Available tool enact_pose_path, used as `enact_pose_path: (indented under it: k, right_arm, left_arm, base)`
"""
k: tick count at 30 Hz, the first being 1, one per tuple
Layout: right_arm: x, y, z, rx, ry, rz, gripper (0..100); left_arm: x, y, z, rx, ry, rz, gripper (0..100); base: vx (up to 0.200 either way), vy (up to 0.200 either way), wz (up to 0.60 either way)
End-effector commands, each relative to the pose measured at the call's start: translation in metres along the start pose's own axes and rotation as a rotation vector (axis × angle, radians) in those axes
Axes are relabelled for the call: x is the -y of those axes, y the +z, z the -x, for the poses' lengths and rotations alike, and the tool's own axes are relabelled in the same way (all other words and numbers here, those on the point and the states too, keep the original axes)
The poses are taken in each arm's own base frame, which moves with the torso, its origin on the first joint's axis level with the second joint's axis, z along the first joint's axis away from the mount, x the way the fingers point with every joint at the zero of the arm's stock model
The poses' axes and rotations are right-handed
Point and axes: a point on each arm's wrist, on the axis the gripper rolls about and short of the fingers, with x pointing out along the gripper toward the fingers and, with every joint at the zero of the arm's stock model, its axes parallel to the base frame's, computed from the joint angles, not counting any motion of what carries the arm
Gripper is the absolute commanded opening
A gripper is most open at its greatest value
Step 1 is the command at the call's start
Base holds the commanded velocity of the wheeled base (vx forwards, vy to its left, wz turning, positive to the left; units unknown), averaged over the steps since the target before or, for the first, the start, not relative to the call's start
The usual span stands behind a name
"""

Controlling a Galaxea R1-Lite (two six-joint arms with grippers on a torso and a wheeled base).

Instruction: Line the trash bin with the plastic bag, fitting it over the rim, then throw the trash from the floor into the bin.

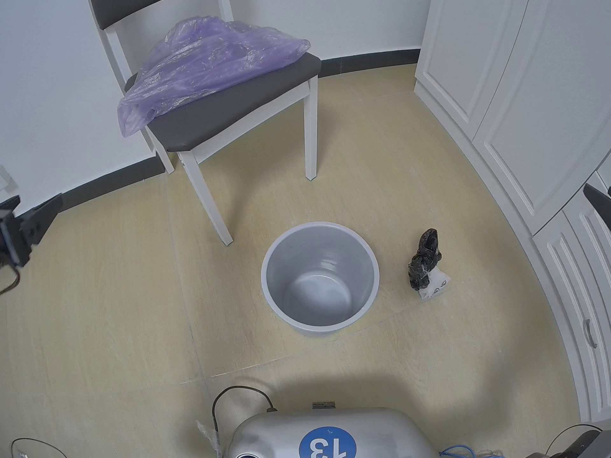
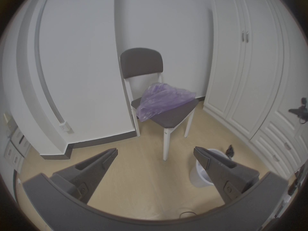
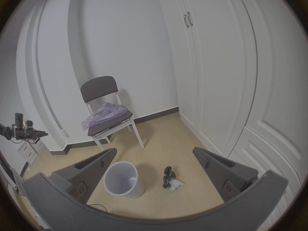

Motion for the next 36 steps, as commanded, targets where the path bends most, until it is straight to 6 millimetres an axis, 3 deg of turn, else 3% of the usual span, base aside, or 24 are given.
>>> enact_pose_path:
  k: [1, 7, 24, 30, 36]
  right_arm:
    - [-0.015, -0.017, -0.055, -0.089, 0.050, -0.086, 100]
    - [-0.016, -0.015, -0.055, -0.055, 0.055, -0.091, 100]
    - [-0.016, -0.020, -0.062, -0.068, 0.055, -0.092, 100]
    - [-0.016, -0.021, -0.060, -0.051, 0.059, -0.090, 100]
    - [-0.016, -0.021, -0.060, -0.048, 0.060, -0.088, 100]
  left_arm:
    - [-0.025, -0.012, -0.173, -0.131, 0.167, -0.114, 100]
    - [-0.030, 0.000, -0.204, -0.058, 0.183, -0.113, 100]
    - [-0.040, -0.001, -0.203, 0.116, 0.215, -0.115, 100]
    - [-0.040, -0.001, -0.200, 0.118, 0.204, -0.112, 100]
    - [-0.038, 0.001, -0.202, 0.126, 0.191, -0.109, 100]
  base:
    - [0.000, 0.000, 0.00]
    - [0.000, 0.000, 0.00]
    - [0.000, 0.000, 0.00]
    - [0.200, 0.000, 0.00]
    - [0.000, 0.000, 0.00]
